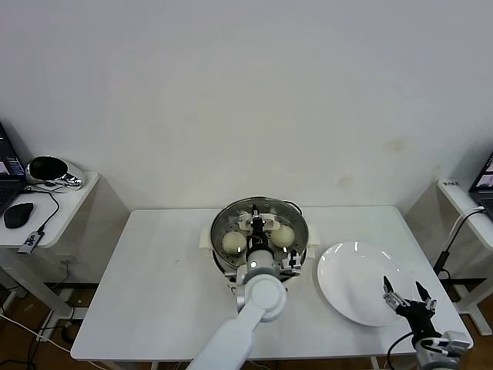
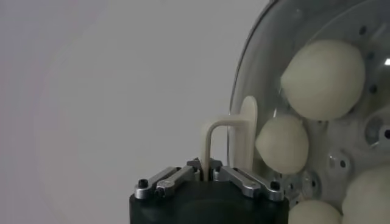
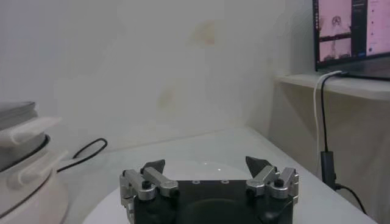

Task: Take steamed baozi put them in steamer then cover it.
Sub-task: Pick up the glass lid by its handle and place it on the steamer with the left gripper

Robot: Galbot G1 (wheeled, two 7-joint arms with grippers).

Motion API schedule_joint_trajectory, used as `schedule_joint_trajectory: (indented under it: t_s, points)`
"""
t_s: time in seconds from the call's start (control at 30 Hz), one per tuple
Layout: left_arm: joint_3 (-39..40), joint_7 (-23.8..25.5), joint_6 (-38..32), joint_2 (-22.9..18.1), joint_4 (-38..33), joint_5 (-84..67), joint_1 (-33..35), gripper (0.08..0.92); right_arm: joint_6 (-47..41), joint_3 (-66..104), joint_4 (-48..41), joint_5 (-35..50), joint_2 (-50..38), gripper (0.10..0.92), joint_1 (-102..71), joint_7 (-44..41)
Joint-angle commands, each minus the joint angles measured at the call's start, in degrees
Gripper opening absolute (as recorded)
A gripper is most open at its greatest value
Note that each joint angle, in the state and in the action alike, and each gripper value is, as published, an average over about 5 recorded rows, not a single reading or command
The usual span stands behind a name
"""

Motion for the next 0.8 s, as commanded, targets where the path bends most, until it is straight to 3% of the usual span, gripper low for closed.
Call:
schedule_joint_trajectory:
  t_s: [0.03,0.4,0.8]
  points:
    - [0.1,-0.1,2.4,0.0,0.2,0.4,0.1,0.14,0.0,0.0,0.0,0.0,0.0,0.823,0.1,0.0]
    - [0.9,-0.5,2.3,0.1,-0.6,0.5,0.5,0.166,0.2,0.0,0.0,0.0,0.1,0.823,0.1,-0.1]
    - [2.5,2.3,2.3,0.4,-8.7,1.2,3.3,0.499,0.3,0.1,-0.2,0.1,0.1,0.823,0.1,-0.1]
